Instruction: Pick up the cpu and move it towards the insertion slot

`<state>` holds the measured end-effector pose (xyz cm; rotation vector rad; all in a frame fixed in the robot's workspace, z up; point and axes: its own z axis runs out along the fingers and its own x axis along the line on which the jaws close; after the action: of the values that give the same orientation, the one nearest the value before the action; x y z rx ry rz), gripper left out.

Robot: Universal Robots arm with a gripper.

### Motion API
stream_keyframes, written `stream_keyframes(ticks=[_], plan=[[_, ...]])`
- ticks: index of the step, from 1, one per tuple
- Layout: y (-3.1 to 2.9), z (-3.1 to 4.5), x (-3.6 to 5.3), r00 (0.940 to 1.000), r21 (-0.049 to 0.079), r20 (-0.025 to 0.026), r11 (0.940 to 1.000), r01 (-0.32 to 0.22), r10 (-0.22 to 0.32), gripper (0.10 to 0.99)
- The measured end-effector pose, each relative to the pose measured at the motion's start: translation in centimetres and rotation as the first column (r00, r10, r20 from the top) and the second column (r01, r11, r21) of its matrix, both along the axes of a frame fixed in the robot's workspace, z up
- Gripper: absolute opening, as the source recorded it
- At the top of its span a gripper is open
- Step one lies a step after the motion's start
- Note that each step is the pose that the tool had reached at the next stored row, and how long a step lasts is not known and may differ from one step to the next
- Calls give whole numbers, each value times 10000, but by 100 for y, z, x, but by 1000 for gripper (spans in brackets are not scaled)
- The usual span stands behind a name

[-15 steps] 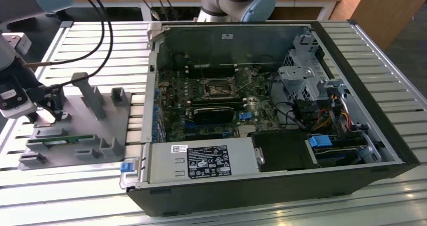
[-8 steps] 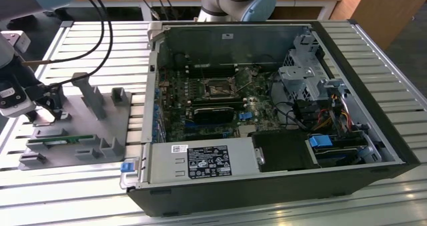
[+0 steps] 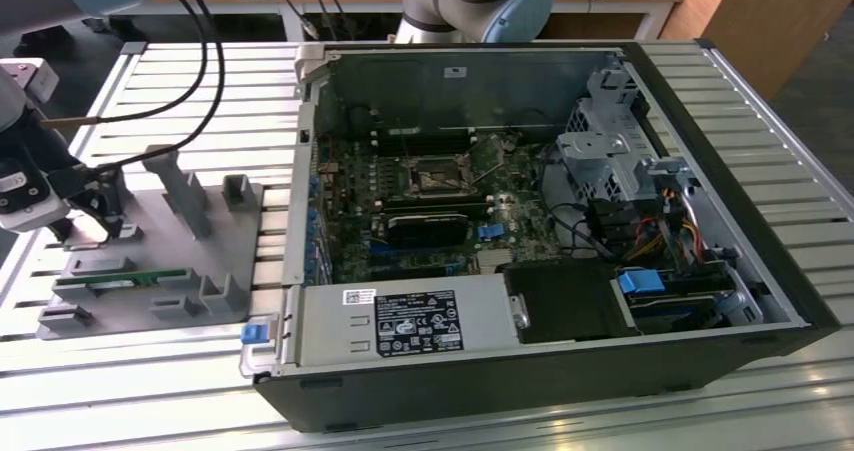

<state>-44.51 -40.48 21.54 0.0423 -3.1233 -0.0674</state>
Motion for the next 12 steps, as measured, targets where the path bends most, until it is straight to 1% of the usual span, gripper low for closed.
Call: stream_keyframes(ticks=[12], plan=[[0, 70, 0, 10000, 0, 0, 10000, 0, 0, 545]])
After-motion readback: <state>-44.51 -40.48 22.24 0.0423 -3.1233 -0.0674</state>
